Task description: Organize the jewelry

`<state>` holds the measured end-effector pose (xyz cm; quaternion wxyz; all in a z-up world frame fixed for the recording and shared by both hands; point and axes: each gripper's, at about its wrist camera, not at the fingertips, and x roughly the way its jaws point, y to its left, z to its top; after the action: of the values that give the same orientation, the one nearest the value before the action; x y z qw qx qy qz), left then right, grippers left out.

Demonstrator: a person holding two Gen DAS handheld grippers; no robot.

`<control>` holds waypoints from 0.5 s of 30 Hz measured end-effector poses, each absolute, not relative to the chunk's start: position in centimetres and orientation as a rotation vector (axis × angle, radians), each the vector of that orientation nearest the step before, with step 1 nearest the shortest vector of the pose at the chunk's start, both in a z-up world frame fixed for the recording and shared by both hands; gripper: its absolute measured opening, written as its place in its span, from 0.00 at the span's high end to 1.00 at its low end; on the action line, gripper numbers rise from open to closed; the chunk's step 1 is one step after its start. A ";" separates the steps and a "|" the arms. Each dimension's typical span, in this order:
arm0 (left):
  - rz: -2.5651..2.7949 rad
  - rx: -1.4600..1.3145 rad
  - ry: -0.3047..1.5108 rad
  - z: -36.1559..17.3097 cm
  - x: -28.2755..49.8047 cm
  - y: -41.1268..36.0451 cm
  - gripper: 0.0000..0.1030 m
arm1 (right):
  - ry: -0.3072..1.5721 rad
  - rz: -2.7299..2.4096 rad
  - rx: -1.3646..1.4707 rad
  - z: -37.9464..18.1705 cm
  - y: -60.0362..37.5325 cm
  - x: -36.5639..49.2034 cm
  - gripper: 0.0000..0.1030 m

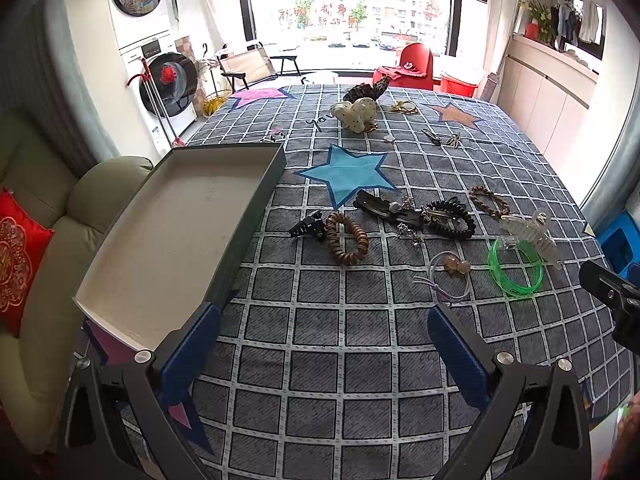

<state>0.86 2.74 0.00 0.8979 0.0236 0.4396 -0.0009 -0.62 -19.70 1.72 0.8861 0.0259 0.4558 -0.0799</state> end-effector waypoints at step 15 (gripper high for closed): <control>0.000 0.049 0.917 -0.6 1.1 2.2 0.00 | 0.950 -0.166 0.057 1.7 -19.8 -0.6 0.01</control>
<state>1.07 2.18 -0.56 0.8964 0.0236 0.4426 -0.0001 -0.62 -19.81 1.71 0.8857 0.0273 0.4566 -0.0797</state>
